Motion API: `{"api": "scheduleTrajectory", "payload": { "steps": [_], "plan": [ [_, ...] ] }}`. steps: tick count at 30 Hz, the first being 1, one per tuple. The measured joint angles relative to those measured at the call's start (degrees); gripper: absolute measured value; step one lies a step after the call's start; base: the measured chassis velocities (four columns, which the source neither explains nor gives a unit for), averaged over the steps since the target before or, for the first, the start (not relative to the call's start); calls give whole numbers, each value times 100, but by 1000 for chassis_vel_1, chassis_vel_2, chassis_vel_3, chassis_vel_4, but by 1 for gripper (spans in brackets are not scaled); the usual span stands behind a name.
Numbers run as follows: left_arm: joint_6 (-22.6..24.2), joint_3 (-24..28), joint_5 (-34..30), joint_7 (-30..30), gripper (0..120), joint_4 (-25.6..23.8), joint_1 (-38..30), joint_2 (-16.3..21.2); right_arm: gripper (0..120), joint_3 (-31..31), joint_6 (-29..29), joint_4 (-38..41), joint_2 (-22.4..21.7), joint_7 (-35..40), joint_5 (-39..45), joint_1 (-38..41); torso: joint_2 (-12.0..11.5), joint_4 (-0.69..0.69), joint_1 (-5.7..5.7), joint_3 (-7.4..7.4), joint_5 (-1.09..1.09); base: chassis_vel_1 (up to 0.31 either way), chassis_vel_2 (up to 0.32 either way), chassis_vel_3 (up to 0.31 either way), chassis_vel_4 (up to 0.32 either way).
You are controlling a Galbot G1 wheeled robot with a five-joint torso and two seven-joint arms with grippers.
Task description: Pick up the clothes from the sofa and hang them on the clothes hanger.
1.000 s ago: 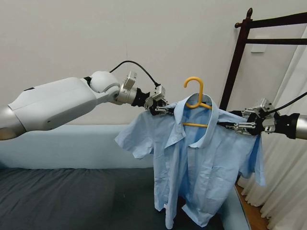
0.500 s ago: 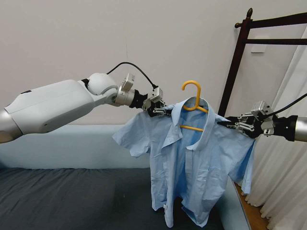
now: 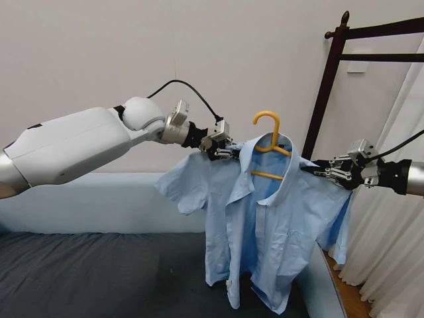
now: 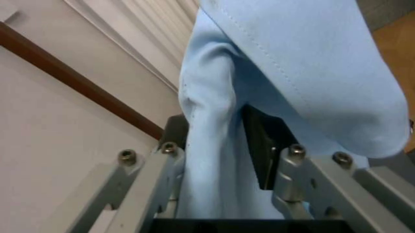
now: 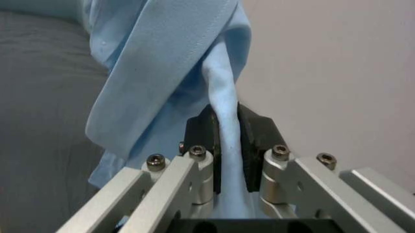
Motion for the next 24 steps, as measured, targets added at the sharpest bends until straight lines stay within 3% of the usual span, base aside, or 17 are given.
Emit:
{"api": "scheduleTrajectory", "payload": {
  "steps": [9, 17, 24],
  "plan": [
    [-145, 31, 208, 296, 64, 152, -109, 41, 8, -52, -36, -102, 143, 72, -32, -13, 0, 2, 0, 0, 0, 0, 0, 0, 0],
    [-246, -477, 240, -134, 96, 211, 284, 176, 7, -41, -286, -192, 280, 436, 211, 16, 0, 1, 0, 0, -1, 0, 0, 0, 0],
    [-195, -1084, 178, -1004, 100, -327, 995, 525, 7, -8, -636, -115, 509, 1037, 721, 103, 0, 1, 0, 0, 0, 0, 0, 0, 0]
  ]
}}
